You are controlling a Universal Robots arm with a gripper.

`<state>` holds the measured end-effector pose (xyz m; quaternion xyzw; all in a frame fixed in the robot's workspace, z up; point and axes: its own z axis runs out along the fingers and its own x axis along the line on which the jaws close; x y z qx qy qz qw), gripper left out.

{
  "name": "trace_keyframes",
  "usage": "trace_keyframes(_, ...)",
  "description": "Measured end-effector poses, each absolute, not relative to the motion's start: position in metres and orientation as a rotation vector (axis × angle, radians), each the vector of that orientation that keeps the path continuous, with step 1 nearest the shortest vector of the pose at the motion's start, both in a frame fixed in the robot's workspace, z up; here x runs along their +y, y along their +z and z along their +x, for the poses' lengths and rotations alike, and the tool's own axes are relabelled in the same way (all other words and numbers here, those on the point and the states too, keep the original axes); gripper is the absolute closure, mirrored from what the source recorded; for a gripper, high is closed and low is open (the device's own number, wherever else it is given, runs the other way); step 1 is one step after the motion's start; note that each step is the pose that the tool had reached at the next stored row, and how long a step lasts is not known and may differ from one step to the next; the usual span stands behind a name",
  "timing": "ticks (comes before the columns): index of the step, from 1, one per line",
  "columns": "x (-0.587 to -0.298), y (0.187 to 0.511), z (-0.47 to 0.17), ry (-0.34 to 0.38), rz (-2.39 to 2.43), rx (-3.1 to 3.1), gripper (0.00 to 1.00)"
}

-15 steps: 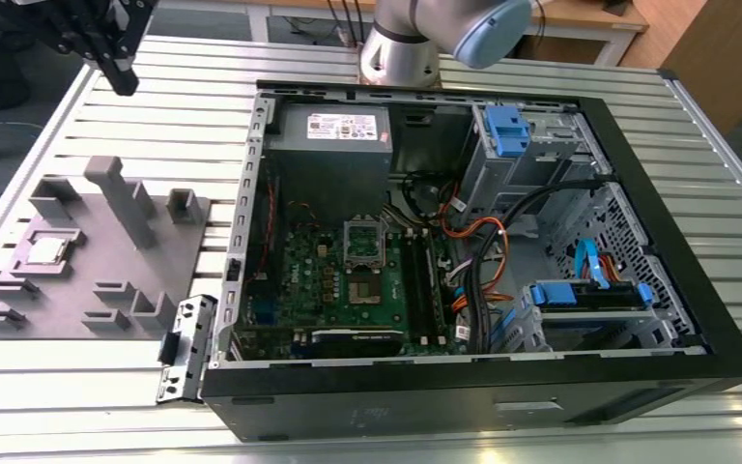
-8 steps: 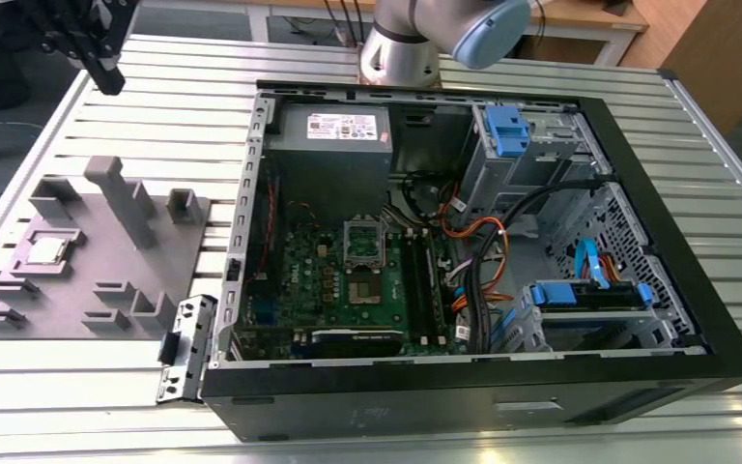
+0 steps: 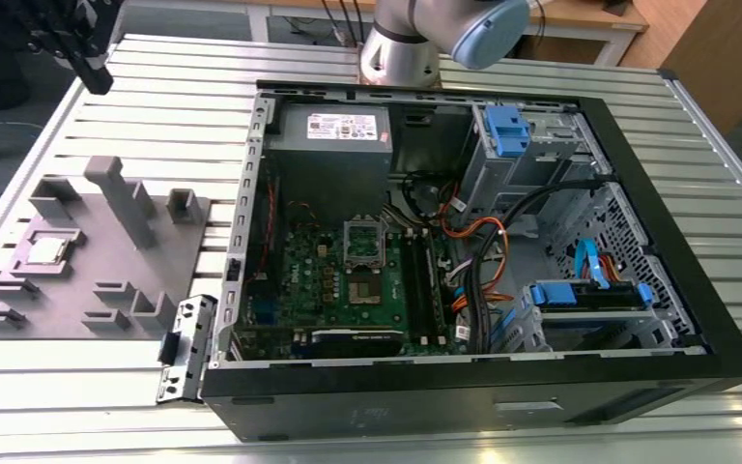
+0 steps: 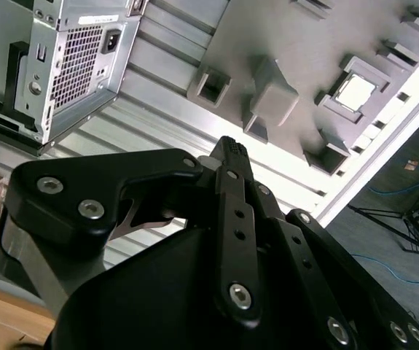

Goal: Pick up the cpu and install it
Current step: 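Reach for the cpu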

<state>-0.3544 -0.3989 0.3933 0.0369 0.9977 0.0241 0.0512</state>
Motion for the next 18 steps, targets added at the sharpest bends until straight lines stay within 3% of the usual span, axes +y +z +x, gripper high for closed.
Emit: trace_keyframes(18, -0.399, 0.393, -0.376, 0.073, 0.112, 3.032, 0.89)
